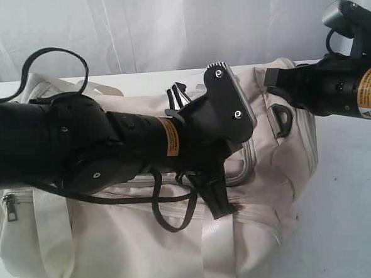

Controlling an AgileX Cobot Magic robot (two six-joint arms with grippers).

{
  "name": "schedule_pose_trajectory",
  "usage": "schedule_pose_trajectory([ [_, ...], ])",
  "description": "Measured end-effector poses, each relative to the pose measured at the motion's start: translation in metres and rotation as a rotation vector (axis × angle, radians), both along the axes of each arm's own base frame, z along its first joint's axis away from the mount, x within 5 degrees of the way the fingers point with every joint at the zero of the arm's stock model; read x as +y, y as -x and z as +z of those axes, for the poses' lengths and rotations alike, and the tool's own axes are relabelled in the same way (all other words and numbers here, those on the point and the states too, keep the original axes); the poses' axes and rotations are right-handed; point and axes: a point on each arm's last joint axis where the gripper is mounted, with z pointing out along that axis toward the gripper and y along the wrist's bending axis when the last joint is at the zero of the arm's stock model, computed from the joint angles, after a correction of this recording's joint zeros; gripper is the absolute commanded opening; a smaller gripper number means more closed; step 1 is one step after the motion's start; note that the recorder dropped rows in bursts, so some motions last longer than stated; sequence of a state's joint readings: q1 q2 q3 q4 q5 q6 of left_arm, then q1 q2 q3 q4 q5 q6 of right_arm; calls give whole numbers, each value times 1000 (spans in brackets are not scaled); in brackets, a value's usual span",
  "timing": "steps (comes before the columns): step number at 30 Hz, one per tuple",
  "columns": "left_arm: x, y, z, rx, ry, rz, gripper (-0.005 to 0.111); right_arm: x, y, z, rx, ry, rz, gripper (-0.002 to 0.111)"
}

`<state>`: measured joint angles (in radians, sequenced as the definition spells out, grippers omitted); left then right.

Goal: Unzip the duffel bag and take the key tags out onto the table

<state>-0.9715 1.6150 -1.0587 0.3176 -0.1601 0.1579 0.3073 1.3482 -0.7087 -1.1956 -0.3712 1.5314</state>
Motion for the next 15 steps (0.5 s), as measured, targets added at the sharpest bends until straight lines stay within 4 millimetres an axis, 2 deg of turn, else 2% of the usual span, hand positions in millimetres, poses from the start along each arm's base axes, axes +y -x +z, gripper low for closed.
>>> schedule_pose_trajectory([
  [1, 0, 0, 0, -30, -21, -21, 1, 0, 0, 0, -1, -4, 5, 0],
  [3, 0, -1, -1, -76, -53, -52, 11, 0, 0, 0, -1, -4, 5, 0],
  [5, 0, -8, -6, -98, -64, -55, 29, 0, 0, 0, -1, -4, 5, 0],
  [6, 1, -11, -7, -105, -58, -51, 44, 0, 0, 0, -1, -4, 5, 0],
  [8, 0, -19, -8, -128, -13, -42, 57, 0, 0, 0, -1, -4, 5, 0],
  [15, 0, -32, -12, -117, 94, 22, 60, 0, 0, 0, -1, -4, 5, 0],
])
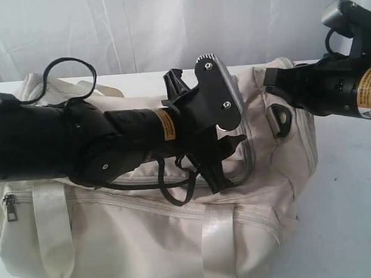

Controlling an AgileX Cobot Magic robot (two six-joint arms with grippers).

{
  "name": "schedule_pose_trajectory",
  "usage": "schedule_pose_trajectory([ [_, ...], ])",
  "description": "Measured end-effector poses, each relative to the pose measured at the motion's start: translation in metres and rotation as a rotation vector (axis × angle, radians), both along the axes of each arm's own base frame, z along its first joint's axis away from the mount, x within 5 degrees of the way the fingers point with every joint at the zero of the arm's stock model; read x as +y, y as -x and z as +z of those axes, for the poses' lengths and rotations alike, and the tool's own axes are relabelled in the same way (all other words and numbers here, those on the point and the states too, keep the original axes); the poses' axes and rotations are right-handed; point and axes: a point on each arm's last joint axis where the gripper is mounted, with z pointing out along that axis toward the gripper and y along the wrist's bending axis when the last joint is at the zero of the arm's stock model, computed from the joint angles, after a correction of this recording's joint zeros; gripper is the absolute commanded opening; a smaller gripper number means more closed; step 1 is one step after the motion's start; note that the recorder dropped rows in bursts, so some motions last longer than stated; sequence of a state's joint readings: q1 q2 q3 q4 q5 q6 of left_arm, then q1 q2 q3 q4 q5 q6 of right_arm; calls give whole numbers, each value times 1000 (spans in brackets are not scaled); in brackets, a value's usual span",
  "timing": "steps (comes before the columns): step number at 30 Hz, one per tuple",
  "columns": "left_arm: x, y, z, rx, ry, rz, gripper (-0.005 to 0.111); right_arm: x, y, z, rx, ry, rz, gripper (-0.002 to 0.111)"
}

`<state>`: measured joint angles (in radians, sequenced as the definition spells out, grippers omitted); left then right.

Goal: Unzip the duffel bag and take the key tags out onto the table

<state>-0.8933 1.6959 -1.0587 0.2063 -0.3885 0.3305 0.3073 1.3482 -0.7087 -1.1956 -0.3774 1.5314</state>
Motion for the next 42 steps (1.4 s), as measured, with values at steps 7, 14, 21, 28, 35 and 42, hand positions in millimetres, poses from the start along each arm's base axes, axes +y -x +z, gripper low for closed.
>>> schedule_pose_trajectory([
  [7, 0, -9, -14, 15, -8, 22, 59, 0, 0, 0, 0, 0, 0, 0],
  [14, 5, -18, -10, 9, 55, 65, 59, 0, 0, 0, 0, 0, 0, 0],
  [21, 5, -18, -10, 18, 62, 74, 59, 0, 0, 0, 0, 0, 0, 0],
  [28, 5, -18, -10, 37, 75, 82, 59, 0, 0, 0, 0, 0, 0, 0],
  [35, 4, -20, -15, 60, 90, 93, 59, 0, 0, 0, 0, 0, 0, 0],
  [42, -1, -23, -29, 69, 87, 94, 59, 0, 0, 0, 0, 0, 0, 0],
])
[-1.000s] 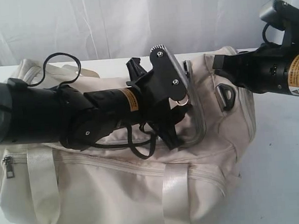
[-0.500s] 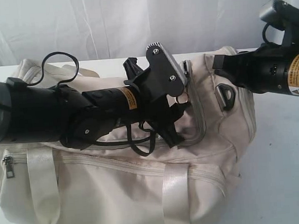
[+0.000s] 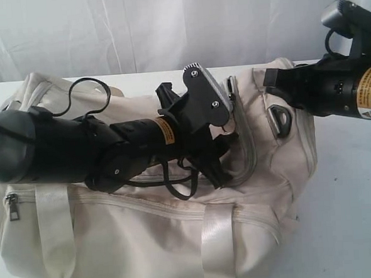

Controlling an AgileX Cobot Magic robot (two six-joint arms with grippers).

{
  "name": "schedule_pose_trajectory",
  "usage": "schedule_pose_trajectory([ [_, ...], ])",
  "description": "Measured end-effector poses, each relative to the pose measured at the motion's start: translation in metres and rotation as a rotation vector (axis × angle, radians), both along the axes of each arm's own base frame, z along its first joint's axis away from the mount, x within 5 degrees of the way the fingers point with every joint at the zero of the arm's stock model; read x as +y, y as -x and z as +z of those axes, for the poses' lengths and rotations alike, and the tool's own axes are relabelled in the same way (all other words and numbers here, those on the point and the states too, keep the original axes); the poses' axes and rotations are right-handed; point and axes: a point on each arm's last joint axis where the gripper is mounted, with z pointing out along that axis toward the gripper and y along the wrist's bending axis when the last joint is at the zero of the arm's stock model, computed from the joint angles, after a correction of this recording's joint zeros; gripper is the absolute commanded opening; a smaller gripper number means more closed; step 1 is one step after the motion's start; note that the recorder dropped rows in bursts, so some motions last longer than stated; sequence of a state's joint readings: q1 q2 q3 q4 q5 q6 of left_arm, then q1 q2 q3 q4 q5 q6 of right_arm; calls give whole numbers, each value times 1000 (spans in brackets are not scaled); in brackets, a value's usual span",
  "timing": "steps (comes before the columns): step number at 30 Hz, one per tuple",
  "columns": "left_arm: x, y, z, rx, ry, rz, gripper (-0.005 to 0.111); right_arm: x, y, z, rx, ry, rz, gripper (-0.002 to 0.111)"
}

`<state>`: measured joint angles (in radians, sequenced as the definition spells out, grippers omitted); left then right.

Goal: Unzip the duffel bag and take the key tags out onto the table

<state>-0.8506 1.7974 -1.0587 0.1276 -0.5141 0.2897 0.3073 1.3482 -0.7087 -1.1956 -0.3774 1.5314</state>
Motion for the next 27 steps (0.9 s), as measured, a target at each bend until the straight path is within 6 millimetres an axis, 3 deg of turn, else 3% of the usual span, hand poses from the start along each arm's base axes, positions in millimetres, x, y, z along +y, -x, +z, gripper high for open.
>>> schedule_pose_trajectory([
  [5, -1, -1, 0, 28, 46, 17, 57, 0, 0, 0, 0, 0, 0, 0],
  [19, -4, 2, 2, 46, 79, -20, 15, 0, 0, 0, 0, 1, -1, 0],
  [23, -4, 2, 2, 48, 80, -20, 7, 0, 0, 0, 0, 1, -1, 0],
  [27, -4, 2, 2, 47, 79, -21, 7, 0, 0, 0, 1, 2, -3, 0],
])
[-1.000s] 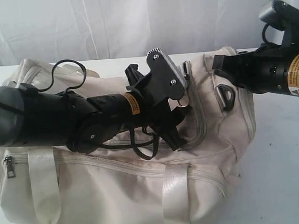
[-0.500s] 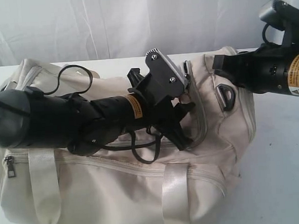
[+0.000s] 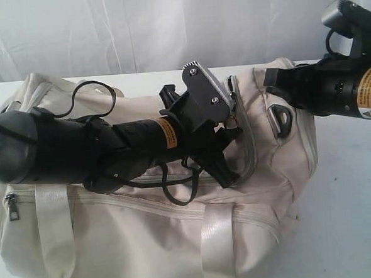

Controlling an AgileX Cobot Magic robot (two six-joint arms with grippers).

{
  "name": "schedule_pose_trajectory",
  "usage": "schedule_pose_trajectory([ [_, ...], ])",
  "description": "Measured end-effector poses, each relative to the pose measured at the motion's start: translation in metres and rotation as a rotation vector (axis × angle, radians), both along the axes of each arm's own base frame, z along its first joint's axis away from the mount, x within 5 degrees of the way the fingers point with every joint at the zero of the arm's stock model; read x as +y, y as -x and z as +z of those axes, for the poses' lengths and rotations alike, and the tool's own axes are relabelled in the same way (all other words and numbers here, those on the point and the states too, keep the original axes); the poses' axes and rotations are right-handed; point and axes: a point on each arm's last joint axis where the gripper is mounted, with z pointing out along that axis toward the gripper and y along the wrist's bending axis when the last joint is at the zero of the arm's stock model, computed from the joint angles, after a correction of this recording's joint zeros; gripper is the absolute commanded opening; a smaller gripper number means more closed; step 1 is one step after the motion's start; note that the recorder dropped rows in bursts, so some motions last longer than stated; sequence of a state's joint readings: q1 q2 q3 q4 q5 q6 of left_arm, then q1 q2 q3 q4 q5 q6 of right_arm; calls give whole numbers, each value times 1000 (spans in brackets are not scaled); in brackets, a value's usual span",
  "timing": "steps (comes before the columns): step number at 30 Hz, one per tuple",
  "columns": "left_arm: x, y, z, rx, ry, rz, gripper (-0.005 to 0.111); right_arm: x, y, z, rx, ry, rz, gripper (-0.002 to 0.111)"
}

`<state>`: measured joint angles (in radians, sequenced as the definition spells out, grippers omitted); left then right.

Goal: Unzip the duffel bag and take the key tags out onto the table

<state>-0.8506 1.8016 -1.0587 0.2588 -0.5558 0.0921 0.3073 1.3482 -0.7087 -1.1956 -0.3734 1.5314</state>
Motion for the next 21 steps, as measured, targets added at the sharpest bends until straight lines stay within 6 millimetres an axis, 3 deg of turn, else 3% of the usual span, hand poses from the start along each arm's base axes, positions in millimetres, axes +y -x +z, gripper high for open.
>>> schedule_pose_trajectory([
  [9, 3, 2, 6, 12, -22, 3, 7, -2, -1, -1, 4, 16, -17, 0],
  [15, 14, 9, 22, 97, -43, 51, 4, -1, 0, -1, 2, 16, -10, 0],
  [21, 19, 12, 22, 194, -55, 90, 0, 0, 0, -1, -3, 13, 5, 1],
])
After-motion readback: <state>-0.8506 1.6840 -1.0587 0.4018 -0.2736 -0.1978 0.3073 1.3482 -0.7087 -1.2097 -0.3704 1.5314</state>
